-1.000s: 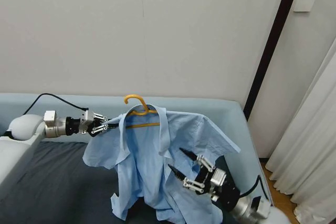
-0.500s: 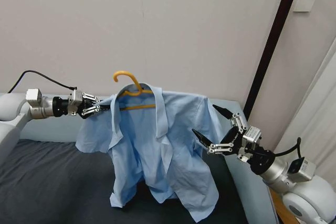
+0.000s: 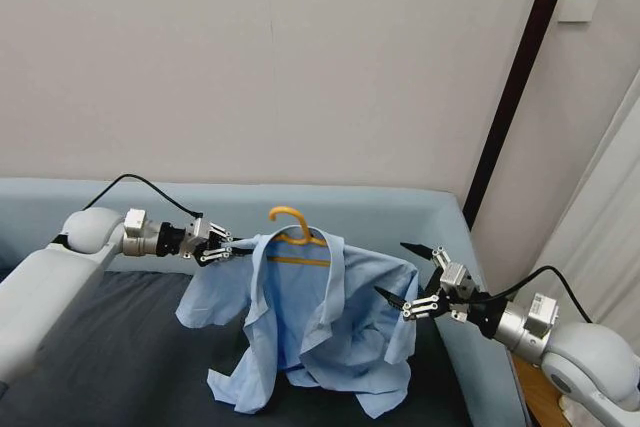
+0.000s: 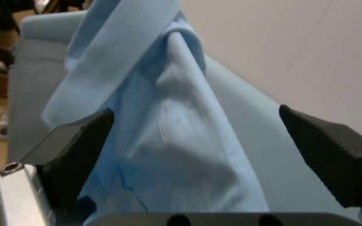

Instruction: Pick up the clothes from the sofa and hang them on the clothes hanger.

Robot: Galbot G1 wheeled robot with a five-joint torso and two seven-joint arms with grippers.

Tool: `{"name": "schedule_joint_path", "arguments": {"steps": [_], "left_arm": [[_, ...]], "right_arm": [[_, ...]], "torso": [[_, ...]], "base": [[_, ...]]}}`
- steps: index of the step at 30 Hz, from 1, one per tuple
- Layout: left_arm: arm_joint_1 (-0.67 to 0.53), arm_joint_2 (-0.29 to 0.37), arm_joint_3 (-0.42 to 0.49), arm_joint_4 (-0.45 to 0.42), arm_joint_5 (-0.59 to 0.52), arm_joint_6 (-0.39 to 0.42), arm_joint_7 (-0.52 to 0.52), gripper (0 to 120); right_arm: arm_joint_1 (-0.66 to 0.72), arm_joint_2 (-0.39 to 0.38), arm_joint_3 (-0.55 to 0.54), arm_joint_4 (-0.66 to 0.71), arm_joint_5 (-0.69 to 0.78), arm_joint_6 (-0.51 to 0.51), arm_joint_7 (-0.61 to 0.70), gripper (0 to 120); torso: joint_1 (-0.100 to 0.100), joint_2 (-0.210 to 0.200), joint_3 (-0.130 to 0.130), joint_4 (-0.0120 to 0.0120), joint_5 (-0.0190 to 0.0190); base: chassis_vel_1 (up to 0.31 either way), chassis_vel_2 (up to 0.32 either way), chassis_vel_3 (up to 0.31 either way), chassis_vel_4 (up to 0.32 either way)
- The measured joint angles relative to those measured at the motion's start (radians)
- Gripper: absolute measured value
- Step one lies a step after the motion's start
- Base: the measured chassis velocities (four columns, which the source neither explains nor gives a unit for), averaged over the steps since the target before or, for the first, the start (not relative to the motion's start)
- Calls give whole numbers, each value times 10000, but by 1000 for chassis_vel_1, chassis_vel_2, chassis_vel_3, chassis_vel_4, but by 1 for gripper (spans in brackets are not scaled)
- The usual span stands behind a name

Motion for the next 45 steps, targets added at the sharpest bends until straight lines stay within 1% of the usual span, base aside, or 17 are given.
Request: {"name": "schedule_joint_path", "arguments": {"steps": [5,7,8,13,14,18,19,23,24,28,29,30,32,37,39,41,45], "left_arm": [[-109,-212,127,158,239,-67,226,3],[-246,-319,148,207,293,-62,418,3],[-246,-319,148,207,293,-62,418,3],[-521,-591,306,372,506,-31,742,3],[-521,-591,306,372,506,-31,742,3],[-488,-768,309,496,782,-54,797,3],[-488,-768,309,496,782,-54,797,3],[-394,-858,301,480,814,-62,804,3],[-394,-858,301,480,814,-62,804,3],[-379,-855,284,431,795,-62,821,3],[-379,-855,284,431,795,-62,821,3],[-378,-826,282,406,712,-60,827,3],[-374,-794,280,390,636,-38,830,3],[-331,-696,259,407,378,-32,924,3],[-325,-662,282,608,-196,-502,963,3],[-330,-659,295,706,-445,-734,955,4],[-488,-601,345,988,-1621,-1802,532,19]], "right_arm": [[22,-12,-2,-252,-377,-243,-844,100],[12,38,-7,-378,-627,-249,-969,92],[12,38,-7,-378,-627,-249,-969,92],[-33,212,-4,-460,-759,-248,-1048,69],[-33,212,-4,-460,-759,-248,-1048,69],[-79,226,66,-418,-759,-283,-1293,51],[-79,226,66,-418,-759,-283,-1293,51],[-181,281,163,-382,-897,-353,-1621,33],[-181,281,163,-382,-897,-353,-1621,33],[-299,391,168,-420,-1081,-333,-1636,15],[-299,391,168,-420,-1081,-333,-1636,15],[-319,419,154,-422,-1091,-285,-1474,10],[-331,441,131,-418,-1044,-258,-1342,7],[-334,496,124,-334,-892,-196,-1261,7],[-327,466,170,-230,-696,-238,-1247,7],[-318,430,196,-181,-553,-291,-1251,7],[-245,124,319,-27,191,-503,-1210,7]], "torso": [[0,0,0,0,-1],[0,0,0,-2,-1],[0,0,0,-2,-1],[0,0,0,-3,0],[0,0,0,-3,0],[0,0,-1,-2,0],[0,0,-1,-2,0],[0,0,-1,-2,-2],[0,0,-1,-2,-2],[0,0,-1,-2,-1],[0,0,-1,-2,-1],[0,0,-1,-3,-2],[0,0,-1,-3,-1],[1,0,-1,-1,-1],[0,0,-1,-1,-1],[0,0,-1,-1,-2],[1,0,-1,-5,-2]], "base": [[0,0,0,0],[0,0,0,0],[0,0,0,0],[0,0,0,0],[0,0,0,0],[0,0,0,0],[0,0,0,0],[0,0,0,0],[0,0,0,0],[0,0,0,0],[0,0,0,0],[0,0,0,0],[0,0,0,0],[0,0,0,0],[0,0,0,0],[0,0,0,0],[0,0,0,0]]}}
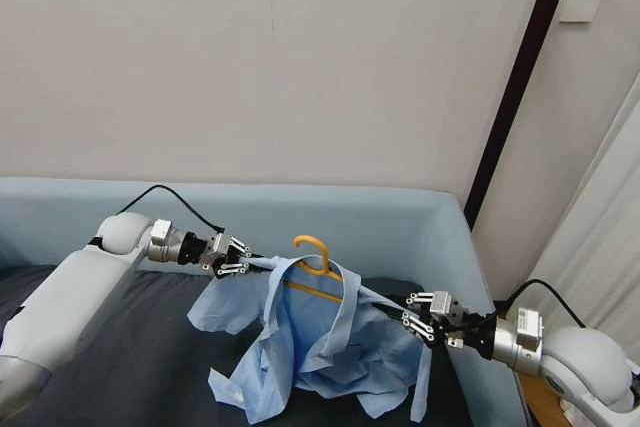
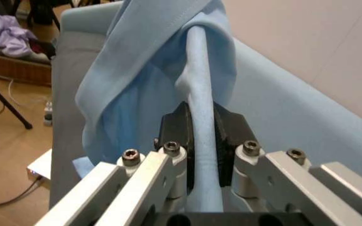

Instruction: Pick up the clothes from the sofa and hang them on the clothes hanger.

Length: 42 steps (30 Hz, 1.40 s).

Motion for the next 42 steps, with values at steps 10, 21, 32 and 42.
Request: {"name": "schedule_joint_path", "arguments": {"steps": [10,21,32,42], "left_arm": [[484,740,-49,-1381,-2806,-617,-2118,54],[3132,820,-1108,-3407,-3651,-1021,-4764,95],[4422,194,-1322,-4484,-2784,-1405,-8078,100],[5792,-577,-964,-5878,-334,-811,-11127,100]], "right_arm": [[298,-677,889,457,1641,-798,398,7],[807,-2023,2066,805,2926,-2115,999,7],[1064,-2453,2688,1249,3810,-2463,1943,7],[1879,-2716,2799,2331,4772,-3708,5072,7]], "torso": [[-1,1,-1,2,1],[-2,0,-1,3,-3],[-2,0,0,3,1],[-2,1,-1,3,1]], "base": [[0,0,0,0],[0,0,0,0],[0,0,0,0],[0,0,0,0]]}}
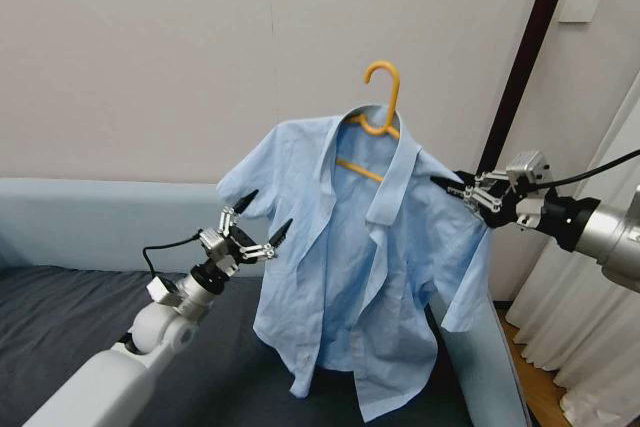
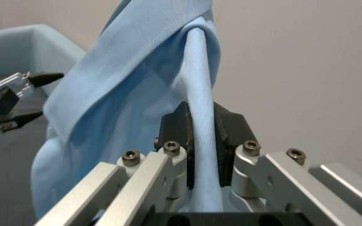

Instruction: Pick up the clothes from the sofa and hang them on the clothes hanger.

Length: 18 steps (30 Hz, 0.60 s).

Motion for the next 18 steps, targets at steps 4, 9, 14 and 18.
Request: {"name": "schedule_joint_path", "arguments": {"steps": [4,9,14,18], "left_arm": [[103,-189,243,-181,709,337,-1181,100],[-59,-499,614,-328,1176,834,-2213,100],[-680,-821,1404,-20,1663,1104,-2926,100],[-1438,-1258,2146,561,1911,1182,-3326,94]], "right_arm": [[17,156,-277,91,-31,-130,508,7],[113,335,-609,-24,-204,-136,470,7],[425,460,-992,-153,-351,-122,407,7],[506,494,-1082,-291,-411,-93,338,7]], "torso": [[0,-1,1,-1,2],[2,0,1,0,2],[2,0,1,-1,1],[2,-1,2,0,1]], "base": [[0,0,0,0],[0,0,0,0],[0,0,0,0],[0,0,0,0]]}}
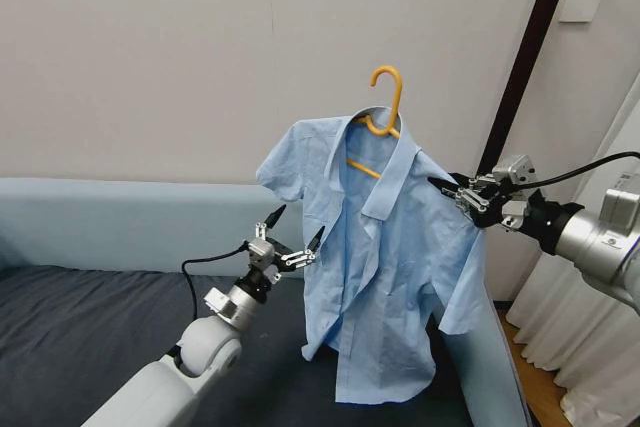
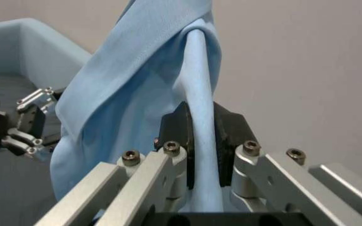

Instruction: Pick up the clothes from the sofa and hang them on the clothes hanger.

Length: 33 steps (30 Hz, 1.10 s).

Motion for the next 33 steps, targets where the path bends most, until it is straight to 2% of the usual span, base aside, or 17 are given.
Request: {"name": "schedule_joint_path", "arguments": {"steps": [3,6,8,10,19,21,25,27,33], "left_arm": [[-321,-276,241,263,23,4,-139,91],[-991,-1052,756,869,-25,-122,-389,74],[-1077,-1186,854,958,-66,-169,-402,71],[-1214,-1431,1050,1086,-144,-328,-402,61],[-1581,-1718,1350,1226,-459,-495,-389,26],[-1625,-1749,1352,1246,-491,-499,-394,22],[-1669,-1805,1338,1248,-570,-541,-416,4],[-1669,-1804,1307,1206,-604,-567,-416,0],[-1734,-1697,1142,691,-975,-611,-332,0]], "right_arm": [[2,0,-7,-68,-25,25,-50,7],[7,72,-46,-228,-103,65,-129,7],[21,109,-64,-279,-130,71,-148,7],[58,169,-86,-383,-187,96,-183,7],[71,298,-93,-568,-300,232,-326,7],[64,316,-93,-568,-309,242,-335,7],[23,348,-90,-600,-372,281,-368,7],[7,348,-86,-613,-405,297,-373,7],[-124,343,-47,-672,-504,392,-377,7]], "torso": [[0,0,0,-1,1],[0,0,0,-6,1],[1,-1,0,-4,2],[0,0,0,-2,2],[0,0,0,0,1],[0,-1,0,-1,0],[0,-1,0,-1,0],[0,-1,0,-1,-1],[0,0,0,0,-1]], "base": [[0,0,0,0],[0,0,0,0],[0,0,0,0],[0,0,0,0],[0,0,0,0],[0,0,0,0],[0,0,0,0],[0,0,0,0],[0,0,0,0]]}}
